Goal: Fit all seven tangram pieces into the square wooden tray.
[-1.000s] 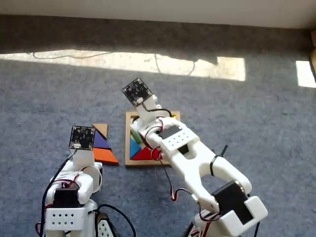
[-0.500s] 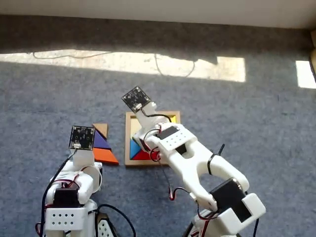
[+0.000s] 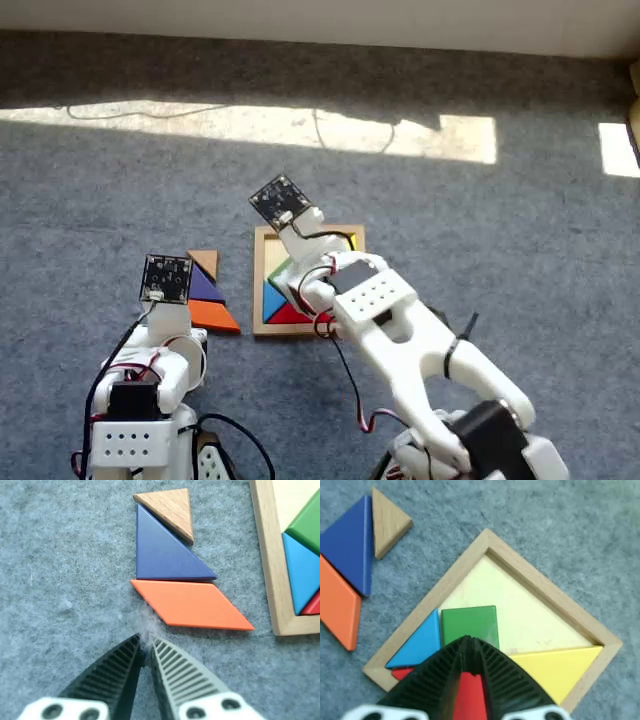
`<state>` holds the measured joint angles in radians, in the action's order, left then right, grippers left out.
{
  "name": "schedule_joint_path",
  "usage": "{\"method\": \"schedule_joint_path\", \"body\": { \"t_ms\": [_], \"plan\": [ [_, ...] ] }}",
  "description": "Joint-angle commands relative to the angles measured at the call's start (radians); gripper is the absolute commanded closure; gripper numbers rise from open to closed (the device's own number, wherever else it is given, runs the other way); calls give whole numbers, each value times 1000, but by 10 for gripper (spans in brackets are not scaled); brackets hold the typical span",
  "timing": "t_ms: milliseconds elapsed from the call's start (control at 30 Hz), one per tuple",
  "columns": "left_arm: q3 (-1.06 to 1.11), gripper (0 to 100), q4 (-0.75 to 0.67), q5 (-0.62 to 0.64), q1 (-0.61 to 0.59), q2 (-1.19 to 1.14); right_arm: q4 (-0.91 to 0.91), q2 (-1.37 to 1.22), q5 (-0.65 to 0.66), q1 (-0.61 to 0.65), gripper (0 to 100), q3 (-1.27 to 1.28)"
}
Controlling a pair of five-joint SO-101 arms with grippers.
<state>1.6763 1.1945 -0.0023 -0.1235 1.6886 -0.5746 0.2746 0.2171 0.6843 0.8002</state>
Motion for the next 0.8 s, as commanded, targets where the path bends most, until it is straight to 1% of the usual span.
{"method": "schedule_joint_path", "body": {
  "t_ms": [0, 133, 200, 400, 600, 700, 767],
  "plan": [
    [25, 992, -14, -6, 13, 8, -38, 214, 3, 7, 993, 47],
    [25, 992, -14, -6, 13, 8, -45, 407, 2, -1, 993, 157],
    [25, 992, -14, -6, 13, 8, -85, 513, 2, -24, 993, 196],
    [25, 992, -14, -6, 13, 8, -295, 823, -5, -136, 993, 226],
    [25, 992, -14, -6, 13, 8, -498, 1038, -6, -248, 992, 229],
    [25, 992, -14, -6, 13, 8, -510, 1099, -6, -318, 992, 285],
    [25, 992, -14, -6, 13, 8, -483, 1135, -6, -375, 992, 348]
  ]
}}
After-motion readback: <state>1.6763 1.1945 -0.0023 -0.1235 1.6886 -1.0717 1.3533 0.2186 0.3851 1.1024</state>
